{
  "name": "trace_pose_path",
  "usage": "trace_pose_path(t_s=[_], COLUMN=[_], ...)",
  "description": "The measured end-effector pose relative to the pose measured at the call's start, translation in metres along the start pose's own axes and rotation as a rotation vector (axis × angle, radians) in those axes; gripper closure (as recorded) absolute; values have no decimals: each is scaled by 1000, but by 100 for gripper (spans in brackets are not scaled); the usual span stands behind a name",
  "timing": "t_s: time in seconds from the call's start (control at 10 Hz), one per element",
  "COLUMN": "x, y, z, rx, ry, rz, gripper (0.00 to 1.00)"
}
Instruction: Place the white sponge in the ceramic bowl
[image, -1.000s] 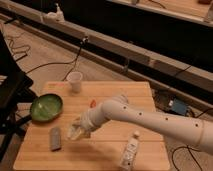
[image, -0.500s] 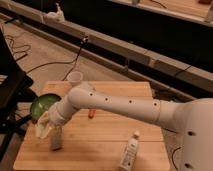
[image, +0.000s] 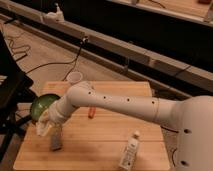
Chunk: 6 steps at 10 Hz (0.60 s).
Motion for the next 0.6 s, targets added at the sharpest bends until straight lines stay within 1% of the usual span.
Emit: trace_pose_path(t_s=[0.2, 0.4, 0.5, 0.6], x=[0, 1, 5, 10], y=[-44, -74, -89, -98], z=[18, 28, 32, 35], rx=[6, 18, 32, 41], ry=[71, 105, 113, 115], rz=[-32, -37, -29, -20], gripper=[100, 100, 100, 100])
